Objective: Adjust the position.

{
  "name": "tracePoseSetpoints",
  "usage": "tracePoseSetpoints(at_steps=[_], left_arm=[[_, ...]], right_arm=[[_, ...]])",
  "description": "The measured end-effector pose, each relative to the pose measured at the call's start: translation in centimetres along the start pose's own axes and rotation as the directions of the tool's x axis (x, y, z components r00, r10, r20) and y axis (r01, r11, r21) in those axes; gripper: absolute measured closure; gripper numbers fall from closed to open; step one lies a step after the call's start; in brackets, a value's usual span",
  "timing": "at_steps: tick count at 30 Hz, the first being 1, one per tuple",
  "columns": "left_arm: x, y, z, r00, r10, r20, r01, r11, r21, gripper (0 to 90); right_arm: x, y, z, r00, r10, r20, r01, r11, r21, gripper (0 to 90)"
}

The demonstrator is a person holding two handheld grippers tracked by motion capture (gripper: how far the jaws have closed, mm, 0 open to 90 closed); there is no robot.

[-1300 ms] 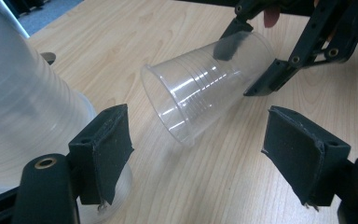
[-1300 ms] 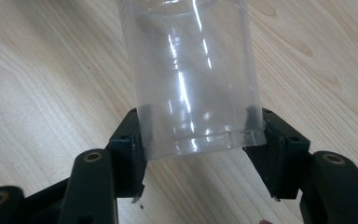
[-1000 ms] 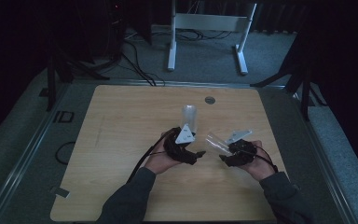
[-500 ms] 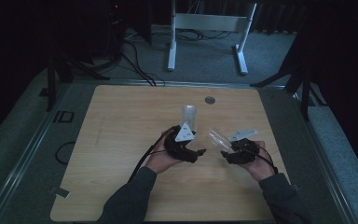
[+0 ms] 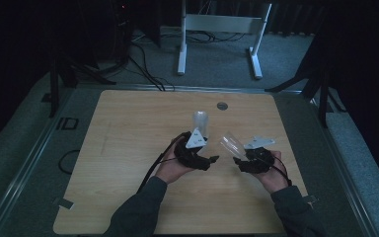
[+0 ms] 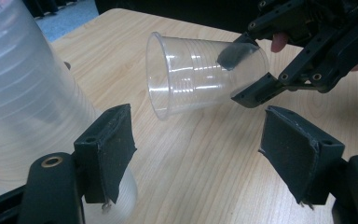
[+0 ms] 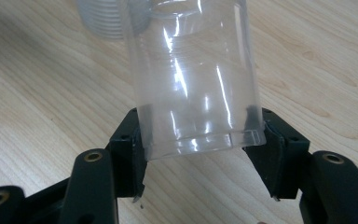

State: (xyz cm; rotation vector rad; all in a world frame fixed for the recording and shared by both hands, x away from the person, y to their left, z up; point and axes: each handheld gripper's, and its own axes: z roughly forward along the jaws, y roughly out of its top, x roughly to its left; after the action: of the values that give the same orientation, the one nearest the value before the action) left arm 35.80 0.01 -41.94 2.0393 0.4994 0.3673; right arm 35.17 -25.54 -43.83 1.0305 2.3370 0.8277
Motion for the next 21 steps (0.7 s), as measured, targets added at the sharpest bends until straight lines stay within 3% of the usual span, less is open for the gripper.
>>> tracePoseSetpoints(at_steps=[12,21], left_arm=[[0.05,0.16,0.26,0.9997,-0.024,-0.002,0.024,0.9997,-0.01,25.2],[0.11,0.23,0.56,0.9989,-0.046,-0.007,0.046,0.9989,-0.012,25.2]], right_arm=[[-0.03,-0.07,-0.3,0.9982,0.057,0.02,-0.055,0.996,-0.071,42.3],[0.39,-0.23,-0.31,0.9966,0.074,0.036,-0.07,0.991,-0.11,42.3]])
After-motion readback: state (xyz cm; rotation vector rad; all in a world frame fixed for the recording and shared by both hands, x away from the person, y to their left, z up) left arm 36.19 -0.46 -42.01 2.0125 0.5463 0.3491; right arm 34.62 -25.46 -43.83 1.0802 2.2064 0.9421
